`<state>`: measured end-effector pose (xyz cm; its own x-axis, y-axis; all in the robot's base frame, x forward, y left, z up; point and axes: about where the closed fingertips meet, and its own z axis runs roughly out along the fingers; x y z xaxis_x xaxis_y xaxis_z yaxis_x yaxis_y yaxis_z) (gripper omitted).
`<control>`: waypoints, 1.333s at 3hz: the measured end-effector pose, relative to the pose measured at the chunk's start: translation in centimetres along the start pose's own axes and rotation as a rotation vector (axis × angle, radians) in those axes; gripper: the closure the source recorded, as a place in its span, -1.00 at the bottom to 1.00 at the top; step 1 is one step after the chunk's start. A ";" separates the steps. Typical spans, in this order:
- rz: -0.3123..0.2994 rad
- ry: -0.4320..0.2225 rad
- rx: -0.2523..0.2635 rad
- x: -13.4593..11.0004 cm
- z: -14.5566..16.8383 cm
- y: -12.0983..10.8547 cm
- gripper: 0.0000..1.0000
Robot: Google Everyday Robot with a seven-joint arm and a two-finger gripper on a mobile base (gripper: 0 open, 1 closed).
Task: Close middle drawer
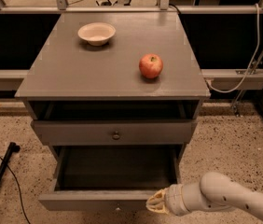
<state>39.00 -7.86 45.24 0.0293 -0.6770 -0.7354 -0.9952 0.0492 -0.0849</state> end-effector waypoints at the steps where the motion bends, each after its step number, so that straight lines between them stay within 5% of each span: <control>1: -0.053 -0.041 0.034 0.6 -0.1 0.2 1.00; 4: -0.068 -0.090 0.040 4.5 1.4 -0.1 1.00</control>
Offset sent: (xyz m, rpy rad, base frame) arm 0.0023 -0.0213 -0.0366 0.1186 -0.1176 0.0437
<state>39.33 -9.91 40.97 0.1065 -0.6112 -0.7843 -0.9861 0.0364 -0.1622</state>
